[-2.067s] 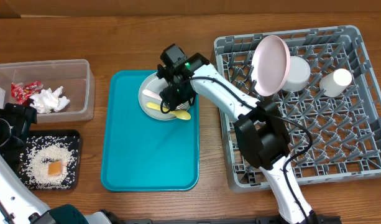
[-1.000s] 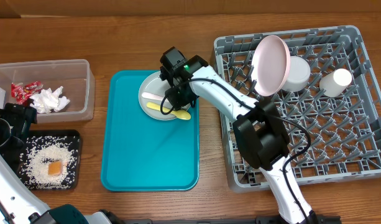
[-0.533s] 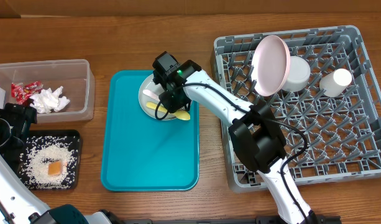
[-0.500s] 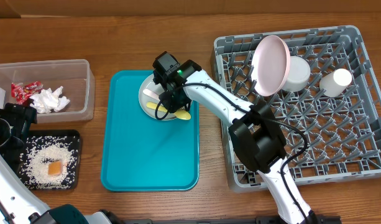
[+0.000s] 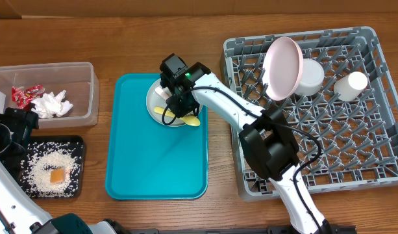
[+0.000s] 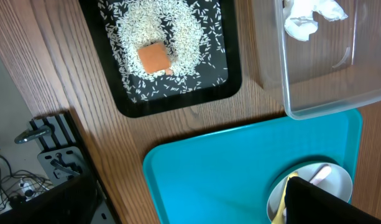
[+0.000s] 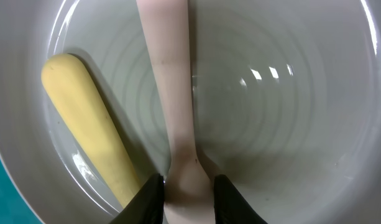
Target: Sort waste into correct bins and load items into the dishwasher rack
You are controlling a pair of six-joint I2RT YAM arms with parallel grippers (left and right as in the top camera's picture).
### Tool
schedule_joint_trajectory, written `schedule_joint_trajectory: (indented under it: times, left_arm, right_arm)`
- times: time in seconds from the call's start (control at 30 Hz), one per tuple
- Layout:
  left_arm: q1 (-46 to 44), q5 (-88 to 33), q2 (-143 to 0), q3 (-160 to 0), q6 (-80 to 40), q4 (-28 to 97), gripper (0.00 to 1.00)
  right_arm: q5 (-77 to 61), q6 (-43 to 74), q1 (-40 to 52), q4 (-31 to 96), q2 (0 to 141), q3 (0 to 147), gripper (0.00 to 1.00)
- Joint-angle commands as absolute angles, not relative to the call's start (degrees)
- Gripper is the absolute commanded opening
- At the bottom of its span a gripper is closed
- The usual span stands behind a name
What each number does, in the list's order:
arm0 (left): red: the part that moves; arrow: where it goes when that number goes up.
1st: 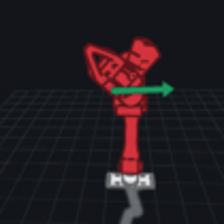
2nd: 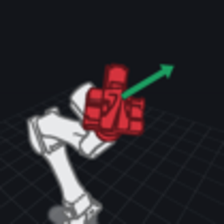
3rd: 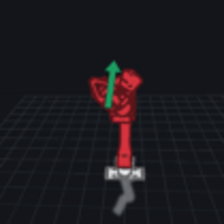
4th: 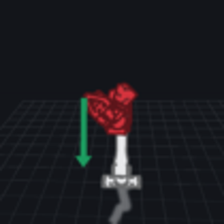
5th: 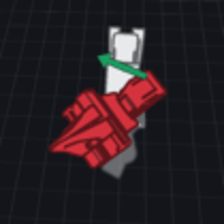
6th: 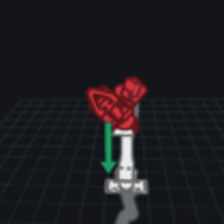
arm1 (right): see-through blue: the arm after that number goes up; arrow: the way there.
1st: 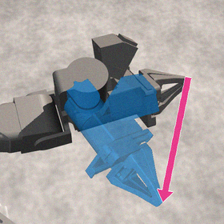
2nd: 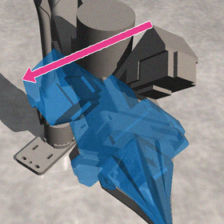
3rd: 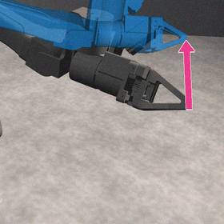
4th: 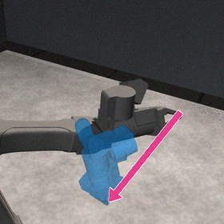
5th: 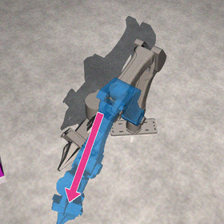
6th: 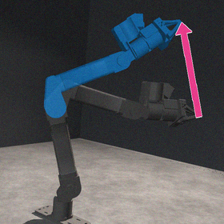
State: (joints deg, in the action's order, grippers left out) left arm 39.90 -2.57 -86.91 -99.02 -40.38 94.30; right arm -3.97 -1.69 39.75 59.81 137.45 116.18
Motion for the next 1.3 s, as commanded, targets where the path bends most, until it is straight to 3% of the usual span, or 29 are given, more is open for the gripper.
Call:
schedule_joint_trajectory:
  times: [0.0,0.2,0.47,1.27]
  left_arm:
    - [40.12,-1.96,-87.02,-98.72,-41.17,94.26,1.00]
    - [40.12,-1.96,-87.02,-98.72,-41.17,94.26,1.00]
    - [40.12,-1.96,-87.02,-98.72,-41.17,94.24,1.00]
    - [40.12,-1.96,-87.02,-98.72,-41.17,94.26,1.00]
  right_arm:
    - [-1.89,-1.21,39.51,60.71,137.01,118.63,0.09]
    - [-1.96,-0.75,39.51,62.92,137.01,122.85,0.12]
    - [-1.30,0.12,39.51,63.83,136.99,123.63,0.04]
    - [-1.32,1.80,36.12,73.23,136.84,133.05,0.04]
